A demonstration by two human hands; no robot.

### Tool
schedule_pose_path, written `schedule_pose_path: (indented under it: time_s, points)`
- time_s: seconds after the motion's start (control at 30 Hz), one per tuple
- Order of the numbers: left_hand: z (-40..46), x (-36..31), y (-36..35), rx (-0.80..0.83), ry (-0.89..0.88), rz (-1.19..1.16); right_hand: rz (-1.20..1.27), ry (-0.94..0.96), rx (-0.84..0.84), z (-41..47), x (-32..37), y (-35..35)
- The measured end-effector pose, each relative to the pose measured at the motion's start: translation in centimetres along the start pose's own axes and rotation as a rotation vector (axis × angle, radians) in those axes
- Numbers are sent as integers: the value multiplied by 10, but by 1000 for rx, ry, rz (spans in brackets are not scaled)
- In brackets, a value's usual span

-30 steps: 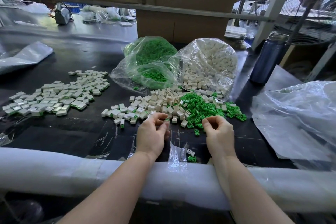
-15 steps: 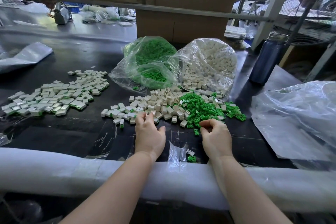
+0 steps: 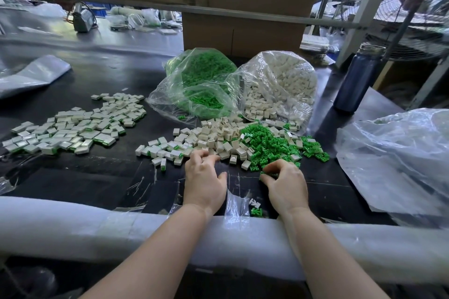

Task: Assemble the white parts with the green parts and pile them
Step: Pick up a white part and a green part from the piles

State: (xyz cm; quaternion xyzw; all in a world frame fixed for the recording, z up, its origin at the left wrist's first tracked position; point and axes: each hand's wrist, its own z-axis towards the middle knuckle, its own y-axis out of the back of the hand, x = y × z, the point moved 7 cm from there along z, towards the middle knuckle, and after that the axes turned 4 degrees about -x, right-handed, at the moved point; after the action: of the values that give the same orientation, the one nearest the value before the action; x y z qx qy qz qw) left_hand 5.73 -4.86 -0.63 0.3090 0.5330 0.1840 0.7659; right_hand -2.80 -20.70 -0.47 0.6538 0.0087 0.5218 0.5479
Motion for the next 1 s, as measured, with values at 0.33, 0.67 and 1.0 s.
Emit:
schedule_pose_path:
  time_s: [0.33,0.67,1.0]
  points:
    - [-6,-18,-15,100,-271,160,132,230,98,-10,24,-11]
    - [-8,-20,-20,157,-294,173,278,268,209,-14,29,-18]
    - [-7,-17,-11,61,-233,164,414,230,141,-10,24,-11]
